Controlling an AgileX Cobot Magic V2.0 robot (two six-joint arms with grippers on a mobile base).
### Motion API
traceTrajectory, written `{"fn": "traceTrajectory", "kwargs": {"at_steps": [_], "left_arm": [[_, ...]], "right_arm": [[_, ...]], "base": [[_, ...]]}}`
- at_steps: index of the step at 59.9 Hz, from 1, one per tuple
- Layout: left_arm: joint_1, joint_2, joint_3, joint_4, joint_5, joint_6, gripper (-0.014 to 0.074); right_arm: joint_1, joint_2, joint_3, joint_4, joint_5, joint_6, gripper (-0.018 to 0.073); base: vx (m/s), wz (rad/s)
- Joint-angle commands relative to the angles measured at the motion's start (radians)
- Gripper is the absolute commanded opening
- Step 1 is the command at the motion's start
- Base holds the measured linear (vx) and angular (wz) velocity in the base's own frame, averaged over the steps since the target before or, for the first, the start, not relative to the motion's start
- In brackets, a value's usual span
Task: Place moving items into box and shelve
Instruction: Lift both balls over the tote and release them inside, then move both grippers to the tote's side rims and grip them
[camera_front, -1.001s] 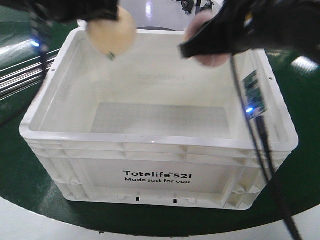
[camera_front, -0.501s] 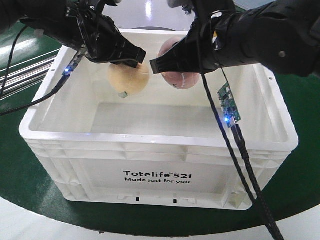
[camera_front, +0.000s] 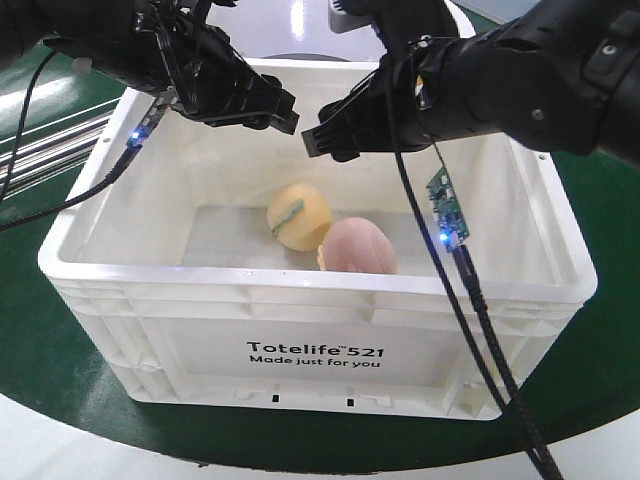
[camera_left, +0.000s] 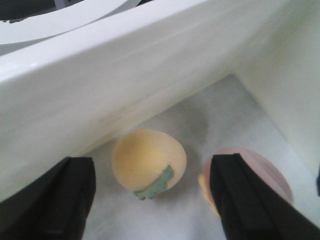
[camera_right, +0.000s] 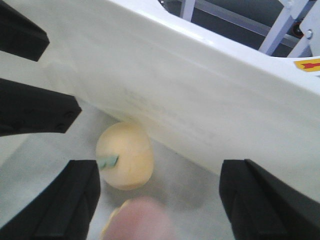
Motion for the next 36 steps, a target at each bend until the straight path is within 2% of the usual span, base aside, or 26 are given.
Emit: {"fn": "traceTrajectory", "kwargs": {"at_steps": [1, 10, 18, 23, 28, 33, 36], "left_arm": [[-0.004, -0.047, -0.031, -0.027, -0.053, 0.000, 0.0590], [-0.004, -0.069, -0.032, -0.014, -0.062, 0.000, 0.0586], [-0.004, -0.116, -0.032, 0.103, -0.069, -0.019, 0.0586], [0.005, -0.160, -0.031, 0.194, -0.079, -0.108, 0.0586], [0.029, -0.199, -0.031, 0.230, -0.095, -0.212, 0.0586], [0.057, -0.233, -0.031, 0.291, -0.103, -0.253, 0.0586], [0.070, -0.249, -0.031, 0.321, -0.095, -0.256, 0.0586]], "right_arm": [[-0.021, -0.082, -0.051, -0.030, -0.015, 0.003, 0.0564], [-0.093, -0.172, -0.078, -0.033, 0.018, -0.002, 0.0564], [-0.206, -0.243, -0.075, -0.028, 0.088, -0.064, 0.0564], [-0.274, -0.256, -0.075, 0.004, 0.136, -0.141, 0.0564], [-0.330, -0.256, -0.070, 0.088, 0.141, -0.242, 0.0564], [-0.372, -0.256, -0.013, 0.172, 0.102, -0.341, 0.0564], [-0.399, -0.256, 0.043, 0.206, 0.076, -0.348, 0.0564]], "base": [[0.00, 0.00], [0.00, 0.00], [0.00, 0.00], [0.00, 0.00], [0.00, 0.00], [0.00, 0.00], [0.00, 0.00]]}}
